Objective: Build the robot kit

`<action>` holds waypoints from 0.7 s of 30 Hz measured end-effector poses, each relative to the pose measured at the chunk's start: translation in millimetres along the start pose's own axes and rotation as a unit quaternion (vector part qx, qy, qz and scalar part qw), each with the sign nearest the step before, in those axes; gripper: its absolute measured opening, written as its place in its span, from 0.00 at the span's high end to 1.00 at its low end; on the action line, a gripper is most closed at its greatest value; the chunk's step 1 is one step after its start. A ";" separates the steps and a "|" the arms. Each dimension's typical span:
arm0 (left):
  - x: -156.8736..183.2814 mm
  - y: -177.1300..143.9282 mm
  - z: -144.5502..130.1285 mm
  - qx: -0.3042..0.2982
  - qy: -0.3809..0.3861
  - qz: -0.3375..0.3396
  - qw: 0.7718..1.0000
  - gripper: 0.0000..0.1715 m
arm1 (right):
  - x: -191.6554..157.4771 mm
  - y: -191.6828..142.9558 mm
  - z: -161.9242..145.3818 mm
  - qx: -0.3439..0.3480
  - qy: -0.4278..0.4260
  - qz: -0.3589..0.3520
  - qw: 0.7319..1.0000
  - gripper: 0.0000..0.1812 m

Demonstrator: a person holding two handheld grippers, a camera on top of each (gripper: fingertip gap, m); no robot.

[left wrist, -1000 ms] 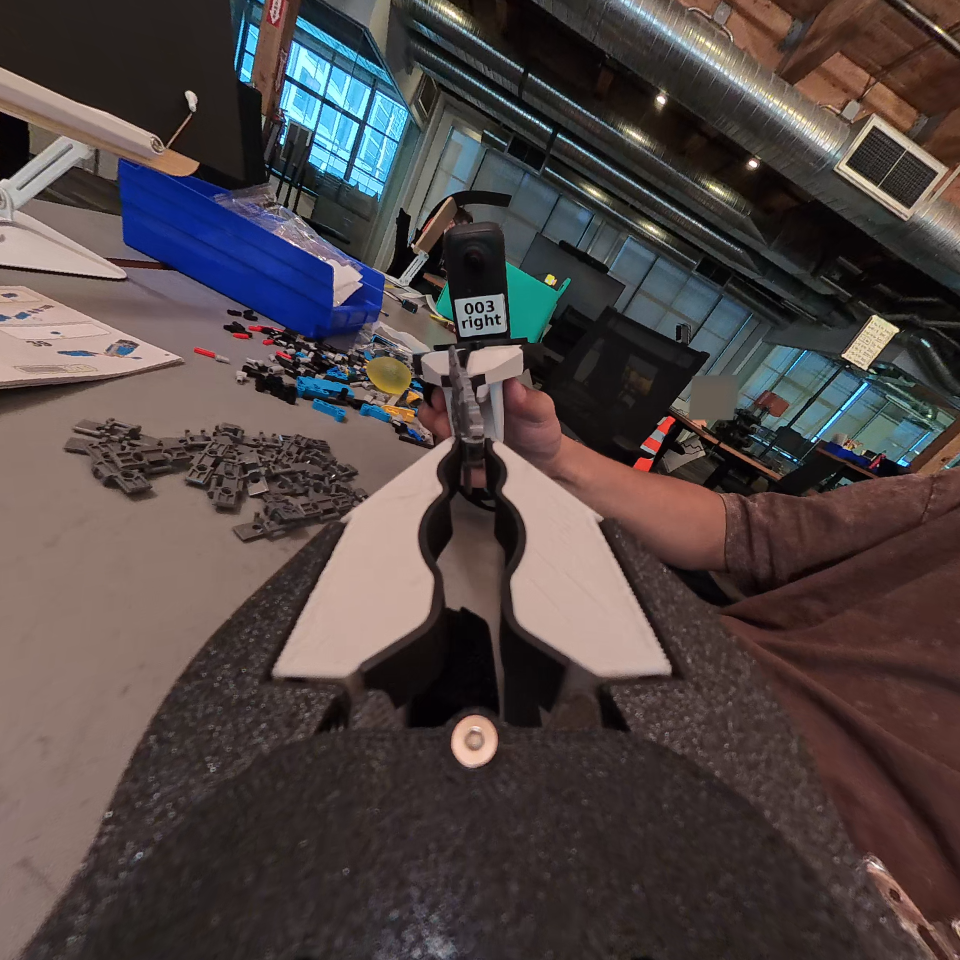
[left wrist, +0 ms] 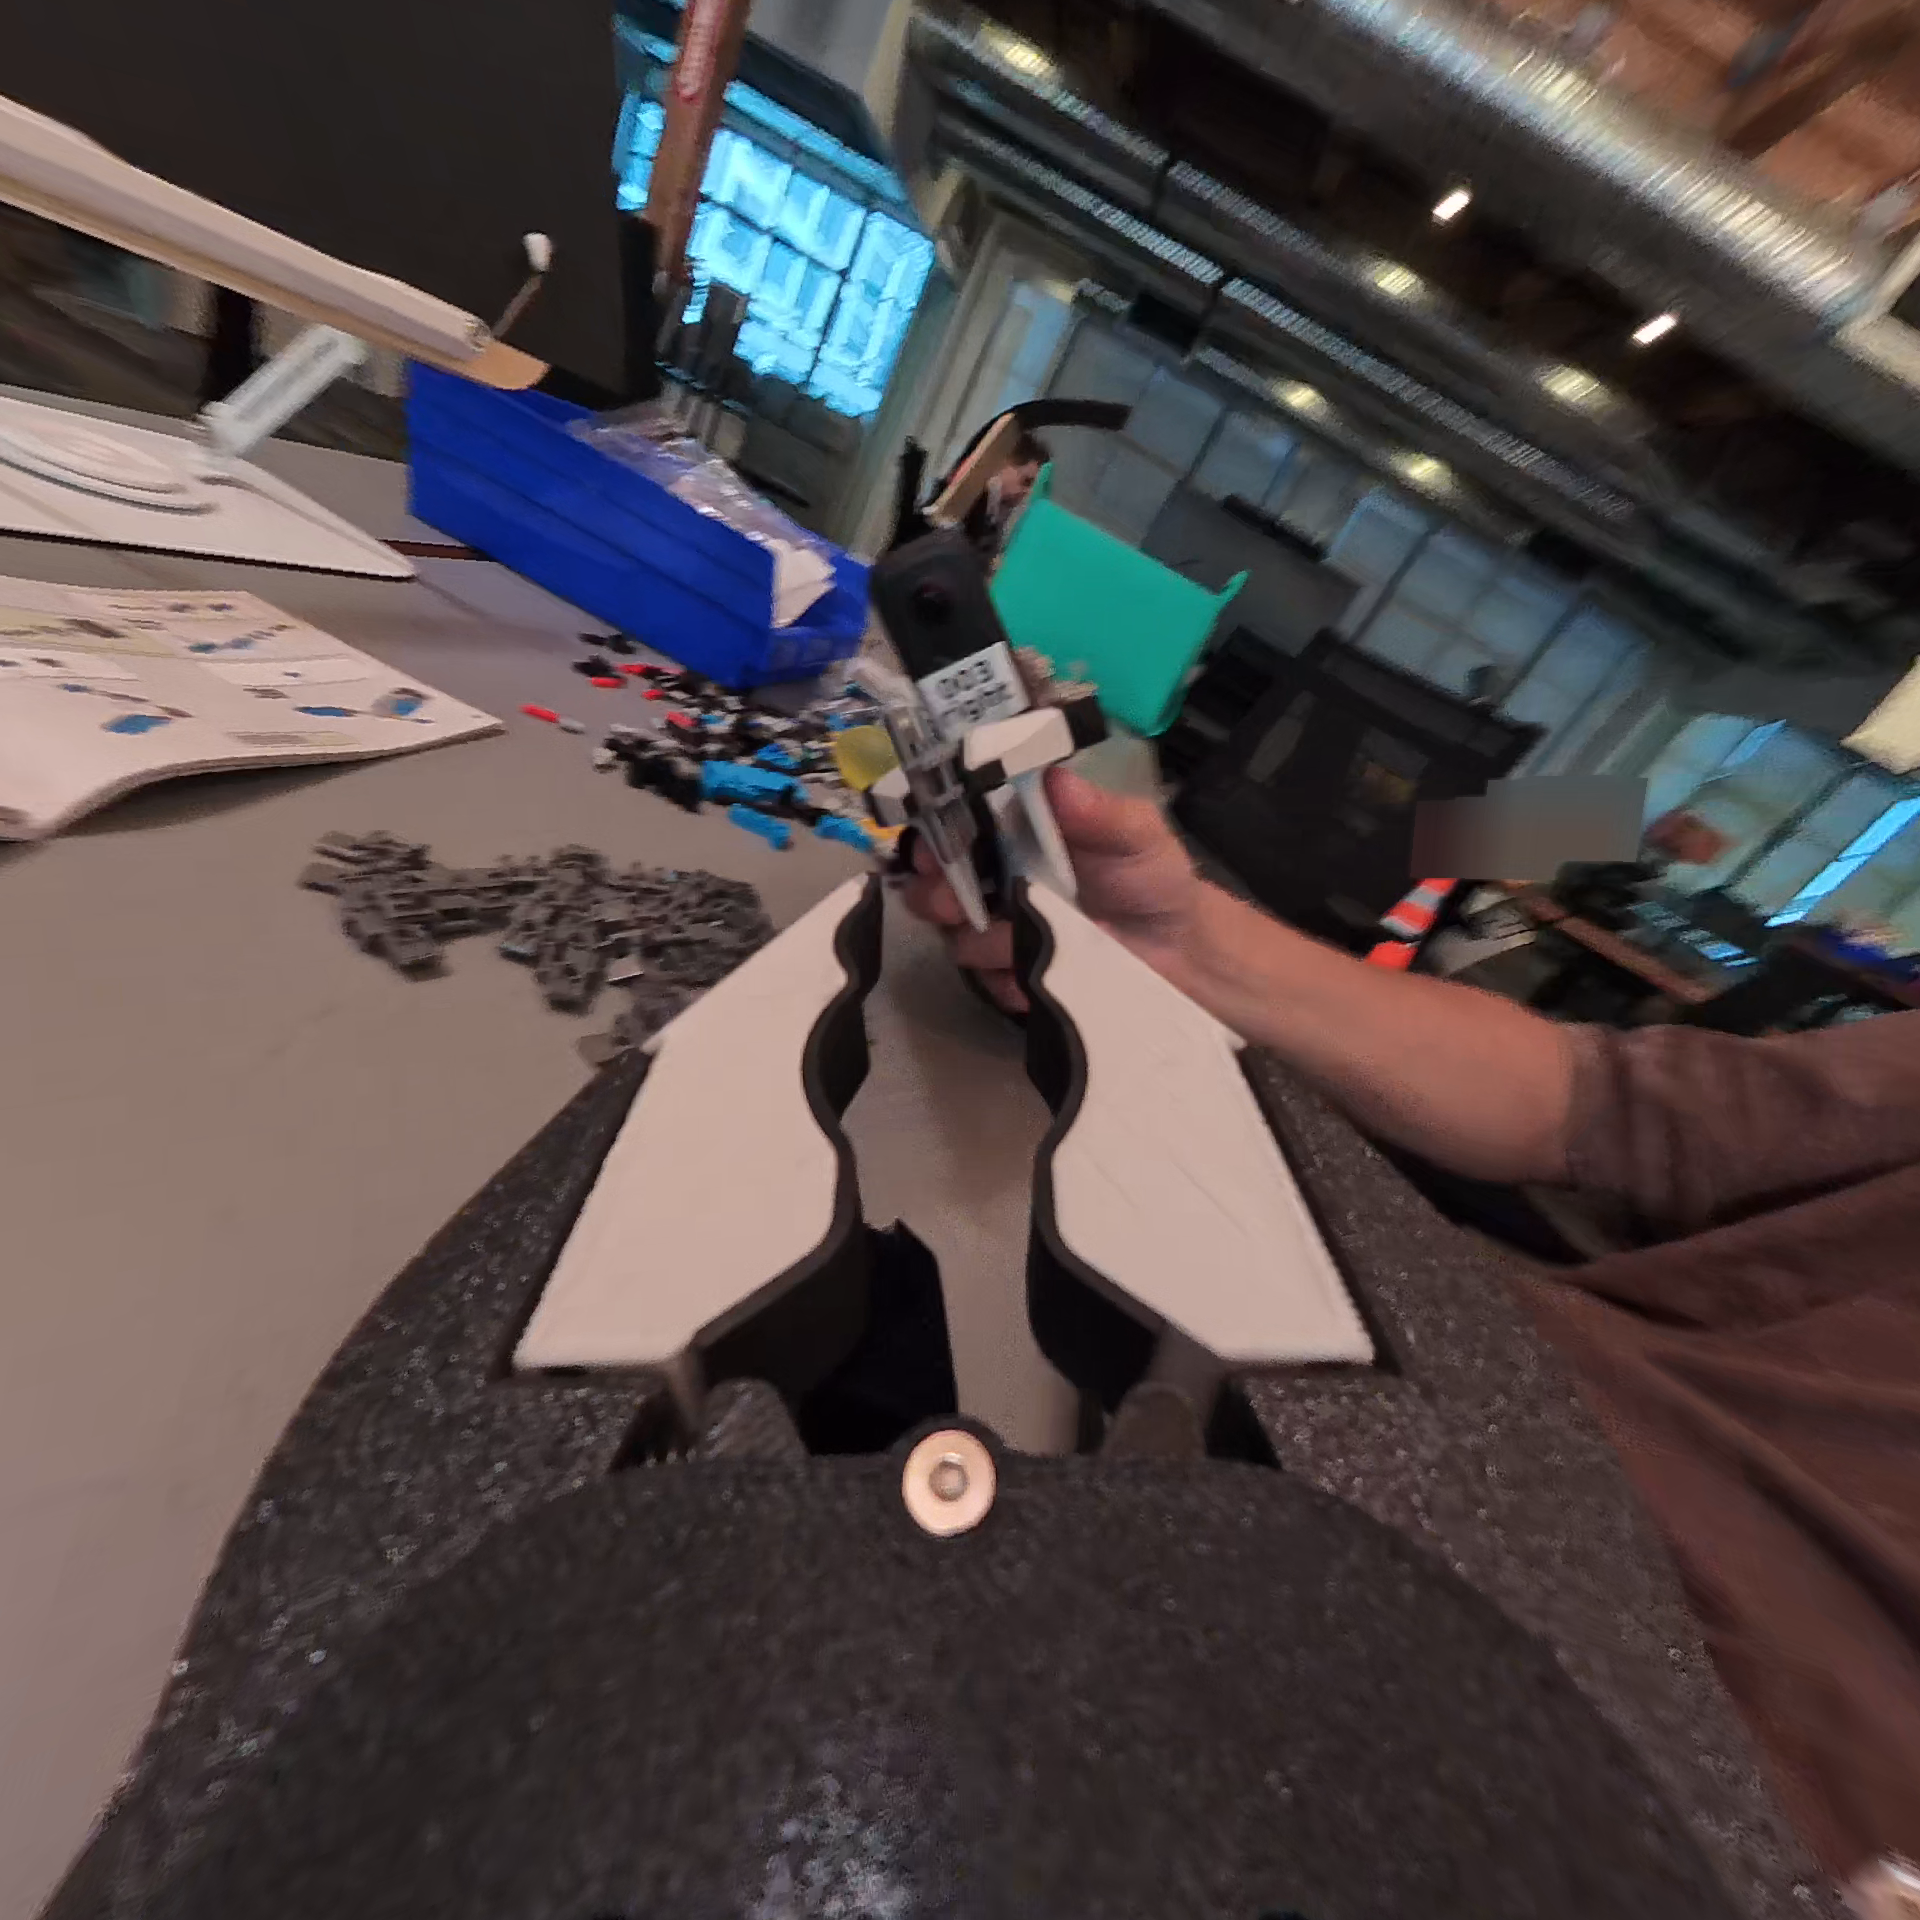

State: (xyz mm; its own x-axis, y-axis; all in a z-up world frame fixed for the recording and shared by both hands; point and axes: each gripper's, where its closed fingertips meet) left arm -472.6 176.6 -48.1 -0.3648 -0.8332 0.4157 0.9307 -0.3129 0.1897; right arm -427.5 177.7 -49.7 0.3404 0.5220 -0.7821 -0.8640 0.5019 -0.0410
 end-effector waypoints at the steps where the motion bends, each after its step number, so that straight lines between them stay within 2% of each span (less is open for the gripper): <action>1: -4.8 -0.4 -3.0 -0.016 0.020 0.025 0.999 0.86 | 7.8 -0.9 1.0 0.001 0.005 -0.018 1.000 0.96; 3: -14.5 0.5 -12.6 -0.061 0.057 0.074 0.994 0.86 | 24.8 -2.4 1.3 -0.002 0.013 -0.059 0.998 0.96; 5: -24.2 2.9 -30.6 -0.132 0.079 0.120 0.981 0.86 | 48.5 -3.9 -3.0 -0.015 0.010 -0.126 0.992 0.96; 7: -23.6 9.9 -52.1 -0.206 0.095 0.127 0.966 0.86 | 65.4 -5.9 -8.4 -0.034 -0.003 -0.178 0.983 0.96; 10: -23.2 15.1 -83.6 -0.305 0.116 0.136 0.935 0.86 | 76.0 -6.6 -14.5 -0.053 -0.018 -0.213 0.975 0.96; 13: -30.4 11.3 -104.4 -0.378 0.151 0.163 0.899 0.86 | 77.3 -4.8 -18.6 -0.065 -0.019 -0.216 0.974 0.96; 15: -35.1 9.3 -111.6 -0.402 0.150 0.174 0.886 0.86 | 76.9 -3.8 -20.3 -0.069 -0.022 -0.216 0.974 0.96; 17: -40.5 6.2 -109.2 -0.401 0.147 0.193 0.884 0.86 | 75.8 -2.8 -21.8 -0.072 -0.025 -0.214 0.974 0.96; 21: -42.0 2.9 -92.0 -0.349 0.131 0.205 0.905 0.86 | 77.1 -2.2 -24.9 -0.081 -0.025 -0.218 0.972 0.95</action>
State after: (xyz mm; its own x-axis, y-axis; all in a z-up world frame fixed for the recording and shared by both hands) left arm -452.0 168.7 -146.7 -0.0507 -0.9955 0.0805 0.8107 -0.0881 -0.5788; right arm -408.5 199.6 -125.4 0.7010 0.3193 -0.6377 -0.6798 0.5696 -0.4620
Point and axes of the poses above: each gripper's, where its closed fingertips meet, y out along the fingers, z out of its top, x = y × z across the jaws, and after that the axes turned 15 degrees about -z, right-handed
